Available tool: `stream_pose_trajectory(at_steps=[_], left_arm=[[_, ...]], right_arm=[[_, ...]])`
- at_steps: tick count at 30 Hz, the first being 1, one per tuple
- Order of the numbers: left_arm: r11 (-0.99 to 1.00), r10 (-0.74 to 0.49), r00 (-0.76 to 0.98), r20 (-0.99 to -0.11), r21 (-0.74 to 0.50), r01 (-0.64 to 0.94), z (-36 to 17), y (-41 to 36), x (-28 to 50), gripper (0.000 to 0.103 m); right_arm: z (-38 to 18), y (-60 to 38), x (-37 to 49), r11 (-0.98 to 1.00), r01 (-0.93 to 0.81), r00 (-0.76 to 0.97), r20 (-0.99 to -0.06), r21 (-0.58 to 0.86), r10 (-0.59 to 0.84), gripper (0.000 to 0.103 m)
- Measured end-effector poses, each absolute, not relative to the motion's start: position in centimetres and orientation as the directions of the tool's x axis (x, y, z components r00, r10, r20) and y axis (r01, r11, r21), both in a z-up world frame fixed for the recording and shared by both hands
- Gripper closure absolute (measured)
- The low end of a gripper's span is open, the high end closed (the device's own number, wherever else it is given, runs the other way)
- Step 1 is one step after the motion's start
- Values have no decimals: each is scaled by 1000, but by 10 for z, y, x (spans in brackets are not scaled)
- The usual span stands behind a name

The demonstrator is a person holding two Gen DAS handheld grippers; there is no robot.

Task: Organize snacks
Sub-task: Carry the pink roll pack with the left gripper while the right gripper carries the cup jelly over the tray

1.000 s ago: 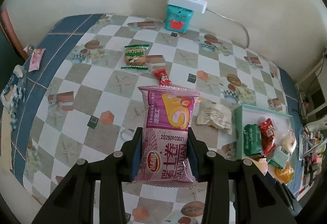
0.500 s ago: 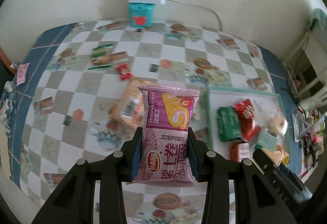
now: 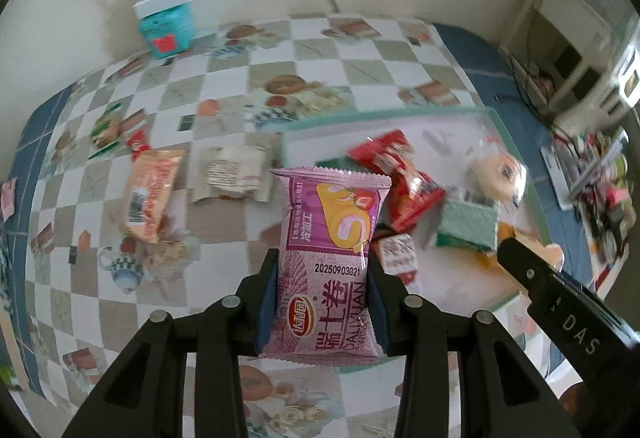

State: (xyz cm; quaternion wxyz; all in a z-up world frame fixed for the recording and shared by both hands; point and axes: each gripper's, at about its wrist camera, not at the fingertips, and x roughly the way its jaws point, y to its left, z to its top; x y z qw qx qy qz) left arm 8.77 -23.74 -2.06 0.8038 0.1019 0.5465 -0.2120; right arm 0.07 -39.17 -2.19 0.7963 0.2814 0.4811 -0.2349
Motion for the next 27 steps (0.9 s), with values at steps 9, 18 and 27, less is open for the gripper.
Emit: stream_pose_trajectory(at_steps=[9,18,27], left_arm=[[864,-144,268,-953,11,503,-52,-260,80,62],[849,-113,237,-965,30,528,-70,-273,78,61],[833,-102,249,-963,54,551,-74,-285,78,61]], right_arm=[[-58,-392,8,744,638,327,-944,196,-32,51],[-74,-400,7,723,664,288,-958,192,-10,51],[-77,-409,5,704,683,282,-959,195,-8,50]])
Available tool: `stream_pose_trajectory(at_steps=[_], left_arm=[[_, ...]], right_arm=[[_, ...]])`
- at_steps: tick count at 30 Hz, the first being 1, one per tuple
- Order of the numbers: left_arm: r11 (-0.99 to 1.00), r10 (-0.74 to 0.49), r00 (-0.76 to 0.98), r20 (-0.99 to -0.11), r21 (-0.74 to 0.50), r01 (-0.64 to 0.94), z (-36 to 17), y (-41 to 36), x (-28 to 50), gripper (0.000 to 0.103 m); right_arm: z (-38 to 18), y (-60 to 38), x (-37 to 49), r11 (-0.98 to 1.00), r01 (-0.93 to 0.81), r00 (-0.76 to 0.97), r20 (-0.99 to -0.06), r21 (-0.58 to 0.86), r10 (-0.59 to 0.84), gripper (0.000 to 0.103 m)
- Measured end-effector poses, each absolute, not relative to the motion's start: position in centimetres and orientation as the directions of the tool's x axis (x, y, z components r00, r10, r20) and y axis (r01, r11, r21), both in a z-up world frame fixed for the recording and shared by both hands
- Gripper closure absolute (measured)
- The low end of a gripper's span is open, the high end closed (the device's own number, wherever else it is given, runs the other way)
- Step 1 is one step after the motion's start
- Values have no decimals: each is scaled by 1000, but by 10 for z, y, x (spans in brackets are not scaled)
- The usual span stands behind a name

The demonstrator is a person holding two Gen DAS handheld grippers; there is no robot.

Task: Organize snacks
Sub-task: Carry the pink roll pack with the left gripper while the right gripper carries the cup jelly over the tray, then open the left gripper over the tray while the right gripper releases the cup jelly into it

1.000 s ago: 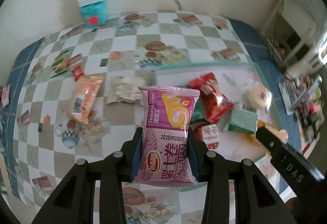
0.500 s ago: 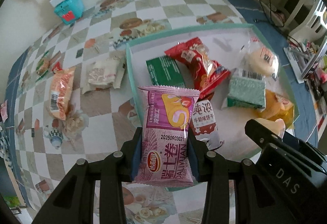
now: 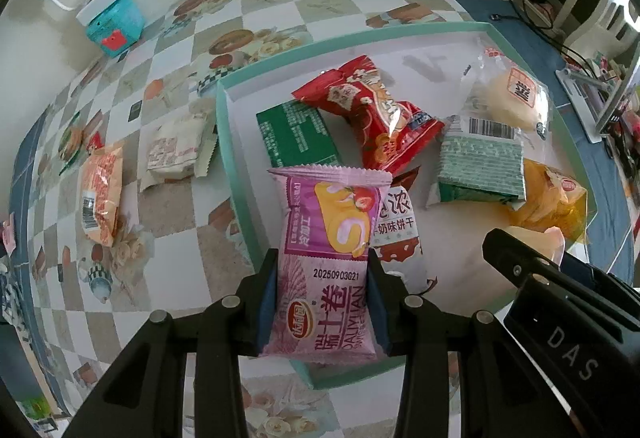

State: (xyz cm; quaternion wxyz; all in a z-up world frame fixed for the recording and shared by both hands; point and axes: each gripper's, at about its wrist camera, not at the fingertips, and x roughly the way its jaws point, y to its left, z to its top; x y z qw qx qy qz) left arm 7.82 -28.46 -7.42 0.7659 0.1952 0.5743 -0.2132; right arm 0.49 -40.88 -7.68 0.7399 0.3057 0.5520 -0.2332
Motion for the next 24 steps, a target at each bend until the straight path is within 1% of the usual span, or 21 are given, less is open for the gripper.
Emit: stream_pose_trajectory(at_steps=[11,24], left_arm=[[819,-126,245,-961,38,573,-77,-294,76,61],[824,-167,226,-960,-10,566,-80,-294,79,60]], right_arm=[[-71,-415,-2,694,694,286,-958,191,-23,50],[-62,-418,-5,684,705,298,-953,189,-44,50]])
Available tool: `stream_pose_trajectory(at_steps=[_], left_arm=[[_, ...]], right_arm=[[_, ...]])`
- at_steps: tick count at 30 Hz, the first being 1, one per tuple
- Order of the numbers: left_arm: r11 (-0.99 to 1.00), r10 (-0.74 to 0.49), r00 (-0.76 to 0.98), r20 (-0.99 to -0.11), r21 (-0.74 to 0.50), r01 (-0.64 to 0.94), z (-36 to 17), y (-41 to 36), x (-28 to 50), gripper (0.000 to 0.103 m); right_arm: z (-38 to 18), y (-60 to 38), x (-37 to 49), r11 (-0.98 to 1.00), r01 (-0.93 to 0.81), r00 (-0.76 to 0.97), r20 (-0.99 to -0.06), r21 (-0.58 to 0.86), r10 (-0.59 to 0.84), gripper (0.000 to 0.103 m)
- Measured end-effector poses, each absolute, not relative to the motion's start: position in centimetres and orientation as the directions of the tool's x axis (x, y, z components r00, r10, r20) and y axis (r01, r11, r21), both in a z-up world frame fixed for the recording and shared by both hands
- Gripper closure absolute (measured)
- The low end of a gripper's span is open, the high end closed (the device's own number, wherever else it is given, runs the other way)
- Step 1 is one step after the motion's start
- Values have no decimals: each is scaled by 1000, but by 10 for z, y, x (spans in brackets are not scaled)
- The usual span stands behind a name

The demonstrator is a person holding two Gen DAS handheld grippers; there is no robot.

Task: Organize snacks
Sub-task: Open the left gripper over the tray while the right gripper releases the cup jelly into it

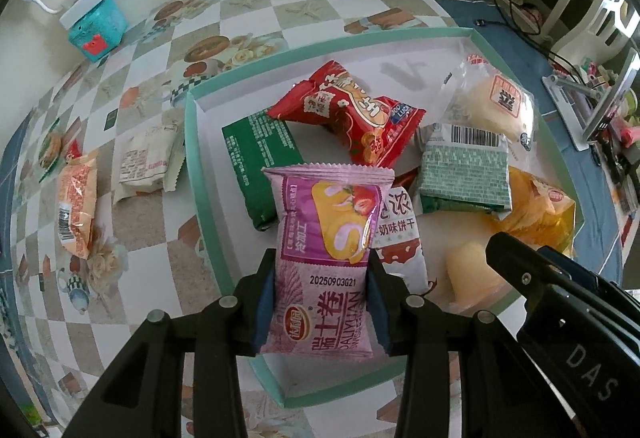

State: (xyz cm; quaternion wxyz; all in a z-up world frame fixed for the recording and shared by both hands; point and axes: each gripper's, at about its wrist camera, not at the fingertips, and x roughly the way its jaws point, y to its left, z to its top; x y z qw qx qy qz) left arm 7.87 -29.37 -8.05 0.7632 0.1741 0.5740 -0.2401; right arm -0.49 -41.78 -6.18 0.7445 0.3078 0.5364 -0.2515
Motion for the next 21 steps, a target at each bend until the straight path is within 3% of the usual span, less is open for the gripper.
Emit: stream_pose_trajectory(at_steps=[4,12,15,17,19,21], left_arm=[[825,-175,204,-963,-30,564,-82,-292,81,41],[852,-174,216,-961,-37,522,-72,-280,89,39],[866,-175,220,-960,-43,497,-68,-272,94,33],[880,-165,235,-958,-36,473,-65,-265,98,21],[894,-152,257,-954,-22,447,-61,-257,103,21],[906,-153,268,-951,-27,422,-59,-250,108,21]], right_arm=[[-60,-417,-5,685,704,303,-952,188,-49,50],[-57,-419,-5,684,704,309,-949,190,-55,50],[-57,-419,-5,685,704,306,-950,186,-56,49],[-56,-418,-4,686,705,302,-951,181,-59,37],[-57,-416,-2,693,701,296,-953,170,-65,34],[-57,-414,0,699,697,291,-954,160,-72,25]])
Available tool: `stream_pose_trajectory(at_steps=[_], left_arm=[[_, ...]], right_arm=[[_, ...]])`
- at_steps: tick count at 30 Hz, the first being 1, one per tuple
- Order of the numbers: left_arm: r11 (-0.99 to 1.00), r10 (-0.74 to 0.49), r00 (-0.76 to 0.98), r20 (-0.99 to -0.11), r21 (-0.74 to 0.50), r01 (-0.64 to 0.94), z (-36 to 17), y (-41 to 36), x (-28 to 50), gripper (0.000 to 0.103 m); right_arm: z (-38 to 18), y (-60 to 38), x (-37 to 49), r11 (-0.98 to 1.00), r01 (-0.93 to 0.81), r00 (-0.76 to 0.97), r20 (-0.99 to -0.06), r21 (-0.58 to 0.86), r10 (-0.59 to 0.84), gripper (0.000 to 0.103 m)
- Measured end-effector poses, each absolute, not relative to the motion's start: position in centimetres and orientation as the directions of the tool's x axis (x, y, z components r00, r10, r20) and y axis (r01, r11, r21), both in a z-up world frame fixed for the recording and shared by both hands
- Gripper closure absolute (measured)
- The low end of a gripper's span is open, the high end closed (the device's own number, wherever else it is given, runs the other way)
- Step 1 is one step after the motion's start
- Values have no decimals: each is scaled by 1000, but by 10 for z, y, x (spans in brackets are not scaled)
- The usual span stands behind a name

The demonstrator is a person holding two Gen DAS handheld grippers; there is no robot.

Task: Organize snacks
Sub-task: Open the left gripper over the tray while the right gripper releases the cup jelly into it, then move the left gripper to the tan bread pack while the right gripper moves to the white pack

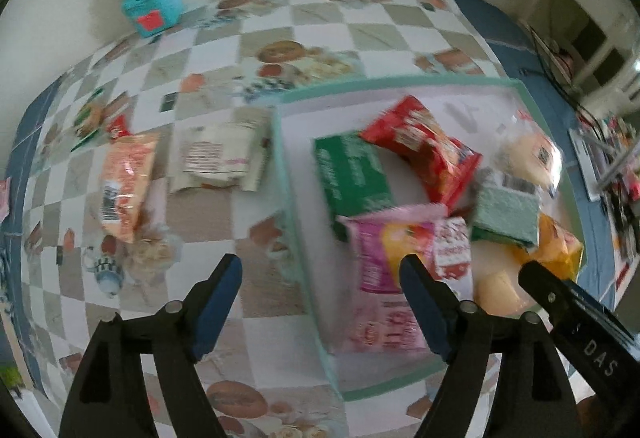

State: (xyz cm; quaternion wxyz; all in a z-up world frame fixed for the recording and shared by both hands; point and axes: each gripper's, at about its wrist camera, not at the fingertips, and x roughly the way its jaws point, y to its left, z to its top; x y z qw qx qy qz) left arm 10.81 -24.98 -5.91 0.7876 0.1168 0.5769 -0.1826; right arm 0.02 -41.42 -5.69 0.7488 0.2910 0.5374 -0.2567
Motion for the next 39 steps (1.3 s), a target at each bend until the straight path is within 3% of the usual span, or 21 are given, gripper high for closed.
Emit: stream_pose_trajectory(at_steps=[2,8,16,28,39], left_arm=[[920,-156,282,-946,-36,390,-56,-240,114,12],[956,-143,354,-924,-36,291,-48,-213,127,6],[986,-69,447,-892,6,165,-32,-174,142,4],[994,-59,488,-871,-5,112,-14,-132,166,4],[997,-74,444,-893,-73,19,-21,-76,196,5]], right_arm=[[-57,-411,3,708,692,285,-955,145,-83,20],[-53,-401,9,736,667,293,-949,113,-119,0],[-32,-390,13,755,623,429,-896,205,-111,0],[-25,-351,41,816,564,442,-881,128,-167,0],[-27,-312,78,867,480,477,-869,134,-130,0]])
